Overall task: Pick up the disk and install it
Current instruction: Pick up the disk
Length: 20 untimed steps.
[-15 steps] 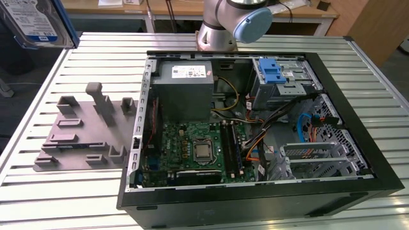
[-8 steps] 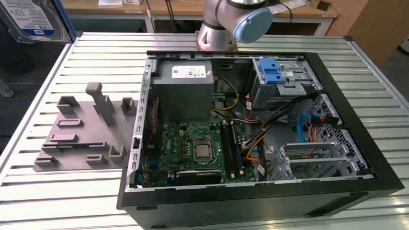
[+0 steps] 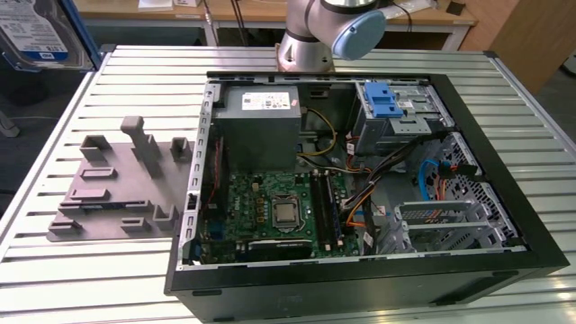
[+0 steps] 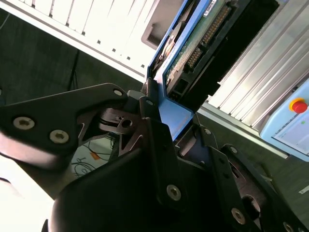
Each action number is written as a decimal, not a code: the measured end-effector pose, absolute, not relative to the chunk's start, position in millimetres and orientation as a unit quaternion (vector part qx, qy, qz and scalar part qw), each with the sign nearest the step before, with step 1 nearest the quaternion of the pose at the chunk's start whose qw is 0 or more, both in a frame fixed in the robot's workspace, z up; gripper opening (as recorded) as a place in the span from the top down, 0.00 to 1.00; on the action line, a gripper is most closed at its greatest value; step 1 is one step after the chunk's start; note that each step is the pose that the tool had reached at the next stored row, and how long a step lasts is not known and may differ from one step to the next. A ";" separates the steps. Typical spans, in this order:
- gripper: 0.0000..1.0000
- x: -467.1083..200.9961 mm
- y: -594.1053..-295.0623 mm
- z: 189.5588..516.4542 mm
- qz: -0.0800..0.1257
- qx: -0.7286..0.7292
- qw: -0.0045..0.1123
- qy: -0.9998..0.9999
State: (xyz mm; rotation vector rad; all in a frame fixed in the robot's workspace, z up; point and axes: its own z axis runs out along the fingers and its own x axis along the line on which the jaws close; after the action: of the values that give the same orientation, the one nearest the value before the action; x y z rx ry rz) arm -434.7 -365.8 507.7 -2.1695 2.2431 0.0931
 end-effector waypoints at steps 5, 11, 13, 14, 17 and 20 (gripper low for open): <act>0.64 -433.0 -378.5 507.8 0.030 -0.695 0.010 0.718; 0.64 -420.1 -384.2 507.8 0.030 -0.695 0.009 0.718; 0.64 -415.9 -385.5 507.8 0.030 -0.695 0.009 0.718; 0.64 -414.2 -386.0 507.7 0.030 -0.695 0.009 0.718; 0.64 -410.0 -387.1 507.7 0.030 -0.695 0.009 0.718; 0.64 -406.0 -388.3 507.8 0.030 -0.695 0.009 0.718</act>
State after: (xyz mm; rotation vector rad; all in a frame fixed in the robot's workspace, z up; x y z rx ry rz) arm -406.0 -388.3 507.8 -2.1705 2.2441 0.0952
